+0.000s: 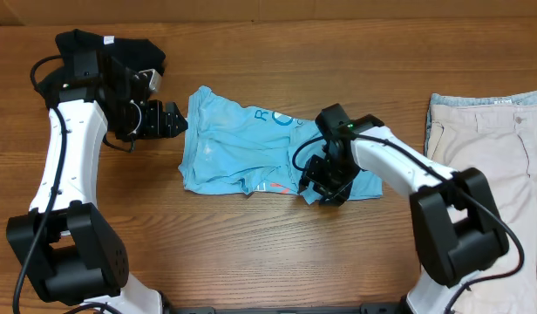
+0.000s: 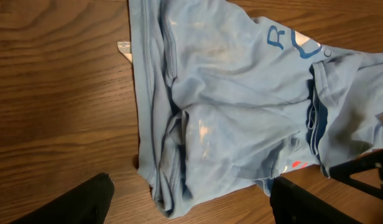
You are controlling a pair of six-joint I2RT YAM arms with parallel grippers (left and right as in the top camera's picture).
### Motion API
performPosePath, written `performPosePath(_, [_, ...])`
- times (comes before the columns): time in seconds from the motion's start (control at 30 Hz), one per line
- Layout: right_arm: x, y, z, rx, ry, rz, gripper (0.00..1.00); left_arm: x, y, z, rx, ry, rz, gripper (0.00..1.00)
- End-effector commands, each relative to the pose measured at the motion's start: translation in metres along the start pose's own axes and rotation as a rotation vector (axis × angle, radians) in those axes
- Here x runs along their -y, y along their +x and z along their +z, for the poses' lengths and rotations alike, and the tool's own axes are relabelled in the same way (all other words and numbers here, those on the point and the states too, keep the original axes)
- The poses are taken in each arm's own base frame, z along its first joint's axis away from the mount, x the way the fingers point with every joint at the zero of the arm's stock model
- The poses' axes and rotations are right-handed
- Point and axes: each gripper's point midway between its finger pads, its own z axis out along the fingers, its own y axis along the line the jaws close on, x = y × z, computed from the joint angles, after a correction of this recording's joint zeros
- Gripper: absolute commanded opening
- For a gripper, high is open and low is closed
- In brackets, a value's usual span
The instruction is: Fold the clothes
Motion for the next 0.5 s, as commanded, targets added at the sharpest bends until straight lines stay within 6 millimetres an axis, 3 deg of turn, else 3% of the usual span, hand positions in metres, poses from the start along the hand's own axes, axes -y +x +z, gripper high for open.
performPosePath(0.0, [0.003,-0.006,0.005,0.009,0.019,0.041,0.58,0.003,0.001,0.004,-0.007,0.014,0.019,0.84])
performPosePath(0.2, [0.009,-0.015,0.011,0.011,0.028,0.095,0.55,0.003,0.0,0.004,-0.004,0.013,0.021,0.84])
performPosePath(0.27, [0.008,-0.019,0.015,0.013,0.023,0.119,0.43,0.003,0.0,0.004,-0.003,0.013,0.021,0.84])
performPosePath(0.37, [0.002,-0.019,0.016,0.005,-0.005,0.125,0.09,0.003,0.0,0.004,-0.003,0.013,0.021,0.84])
performPosePath(0.4, [-0.004,-0.017,0.016,-0.01,-0.032,0.112,0.04,0.003,0.0,0.004,-0.003,0.013,0.021,0.84])
performPosePath(0.47, [-0.014,-0.011,0.013,-0.049,-0.081,0.099,0.04,0.003,0.0,0.004,-0.003,0.013,0.021,0.84])
